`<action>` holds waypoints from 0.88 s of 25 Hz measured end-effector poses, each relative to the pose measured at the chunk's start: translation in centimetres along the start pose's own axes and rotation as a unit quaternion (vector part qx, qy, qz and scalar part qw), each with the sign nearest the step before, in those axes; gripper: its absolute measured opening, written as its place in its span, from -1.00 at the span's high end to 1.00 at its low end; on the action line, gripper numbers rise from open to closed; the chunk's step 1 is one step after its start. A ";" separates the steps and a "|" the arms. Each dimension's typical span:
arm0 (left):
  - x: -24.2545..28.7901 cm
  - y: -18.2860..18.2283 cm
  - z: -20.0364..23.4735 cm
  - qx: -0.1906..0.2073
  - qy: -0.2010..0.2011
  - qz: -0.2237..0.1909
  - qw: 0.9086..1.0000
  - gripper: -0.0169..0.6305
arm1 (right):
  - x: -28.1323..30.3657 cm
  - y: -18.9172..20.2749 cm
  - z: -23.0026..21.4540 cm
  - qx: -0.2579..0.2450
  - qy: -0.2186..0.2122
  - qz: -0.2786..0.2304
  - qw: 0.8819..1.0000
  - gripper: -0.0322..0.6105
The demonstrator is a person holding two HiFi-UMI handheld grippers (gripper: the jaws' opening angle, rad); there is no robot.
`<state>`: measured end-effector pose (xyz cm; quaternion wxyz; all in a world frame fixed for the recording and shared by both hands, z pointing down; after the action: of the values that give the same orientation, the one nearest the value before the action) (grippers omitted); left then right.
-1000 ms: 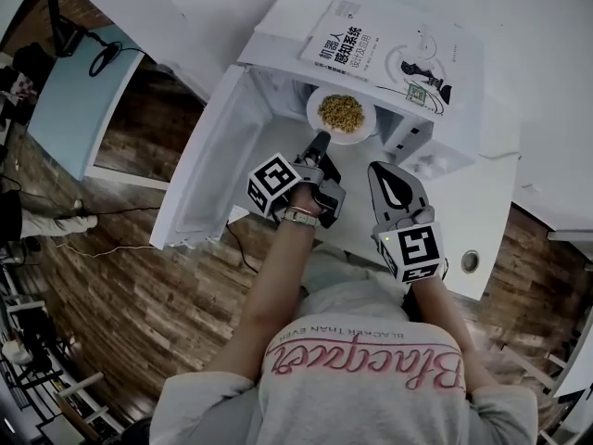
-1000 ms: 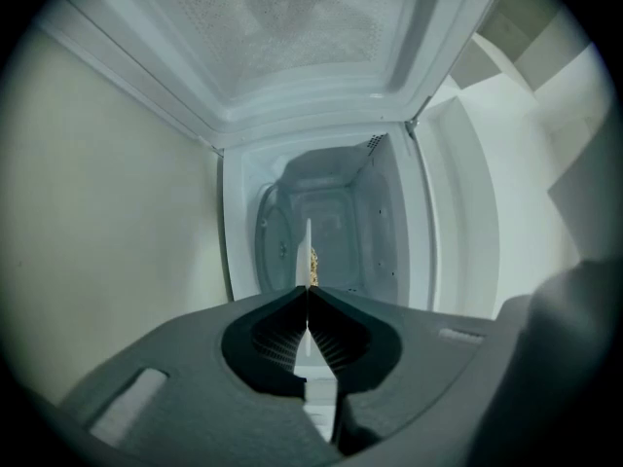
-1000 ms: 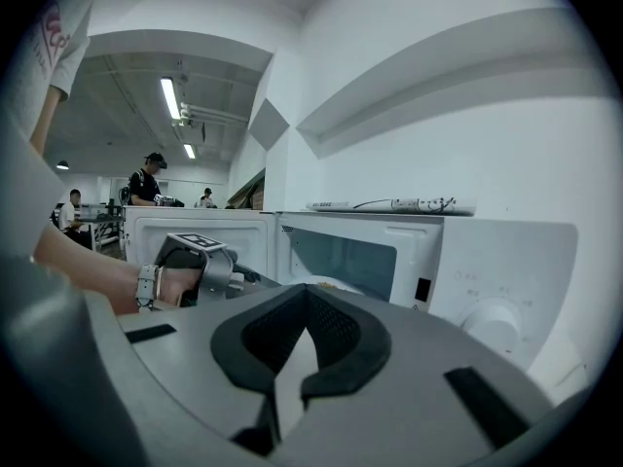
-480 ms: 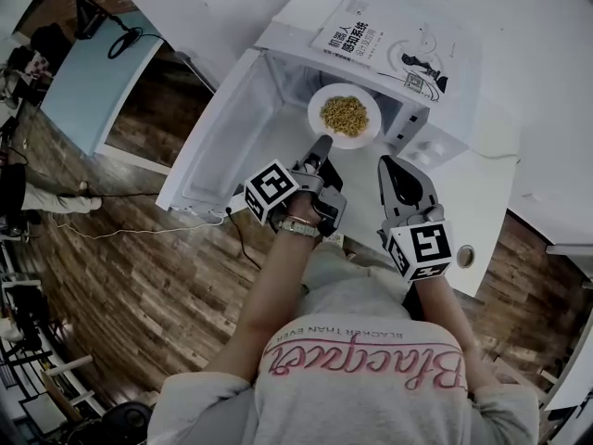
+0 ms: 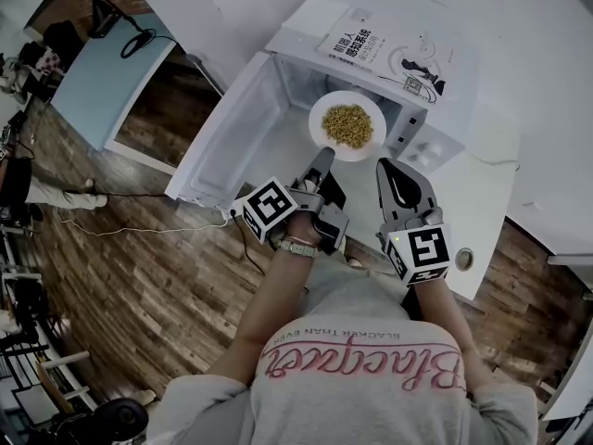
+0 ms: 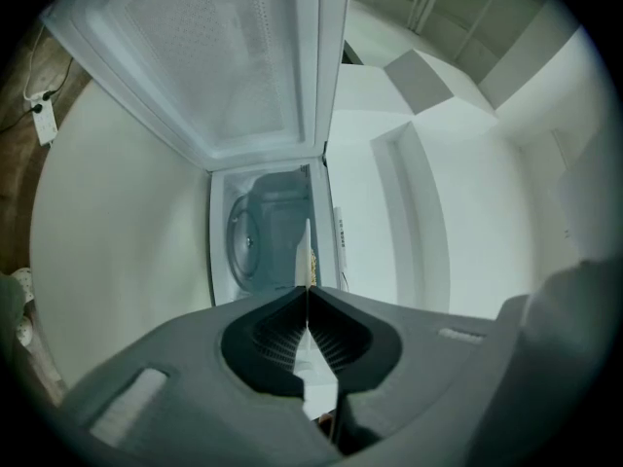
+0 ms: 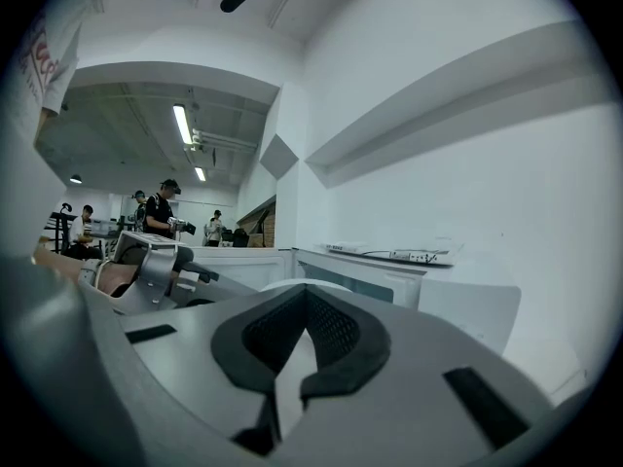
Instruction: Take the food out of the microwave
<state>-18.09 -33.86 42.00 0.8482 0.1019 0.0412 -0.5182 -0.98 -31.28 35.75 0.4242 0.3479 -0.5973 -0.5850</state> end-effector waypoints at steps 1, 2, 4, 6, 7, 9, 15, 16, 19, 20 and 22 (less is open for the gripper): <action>-0.2 0.1 -0.3 0.001 0.002 0.001 1.000 0.91 | -0.1 -0.1 0.0 -0.001 0.001 -0.002 1.000 0.87; -0.4 0.2 -0.7 0.003 0.003 0.001 1.000 0.91 | -0.2 -0.3 0.0 -0.002 0.001 -0.004 1.000 0.87; -0.7 0.3 -1.2 0.002 0.004 0.001 1.000 0.91 | -0.3 -0.4 0.1 -0.007 0.001 -0.006 1.000 0.87; -1.0 0.4 -1.6 0.000 0.006 -0.001 1.000 0.91 | -0.4 -0.5 0.1 -0.009 0.001 -0.005 1.000 0.87; -1.1 0.4 -1.7 -0.001 0.008 -0.002 1.000 0.91 | -0.4 -0.5 0.1 -0.009 0.001 -0.006 1.000 0.87; -1.1 0.5 -1.9 -0.002 0.011 -0.003 1.000 0.91 | -0.5 -0.7 -0.1 -0.009 0.002 -0.008 1.000 0.87; -1.3 1.2 -2.3 -0.005 0.014 -0.006 1.000 0.91 | -1.0 -0.5 -0.6 -0.006 0.005 -0.010 1.000 0.87; -1.4 1.3 -2.3 -0.008 0.015 -0.007 1.000 0.91 | -1.1 -0.5 -0.7 -0.005 0.005 -0.010 1.000 0.87; -1.6 1.5 -2.5 -0.008 0.017 -0.009 1.000 0.91 | -1.1 -0.4 -0.6 -0.004 0.003 -0.011 1.000 0.87; -1.6 1.4 -2.6 -0.007 0.018 -0.010 1.000 0.91 | -1.1 -0.4 -0.6 -0.003 0.003 -0.011 1.000 0.87; -1.7 1.4 -2.6 -0.006 0.019 -0.012 1.000 0.91 | -1.0 -0.3 -0.5 -0.001 0.002 -0.011 1.000 0.87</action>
<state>-17.57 -31.18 39.91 0.8417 0.1064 0.0615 -0.5258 -0.12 -30.58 35.38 0.4197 0.3550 -0.5918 -0.5897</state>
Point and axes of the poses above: the fingertips, and each gripper's own axes: x forward along the fingers, z to its left, y out of its underside, the point moved 7 cm from there along -x, backward along the fingers, and after that the axes turned 12 degrees about y, right-handed, at the moved point
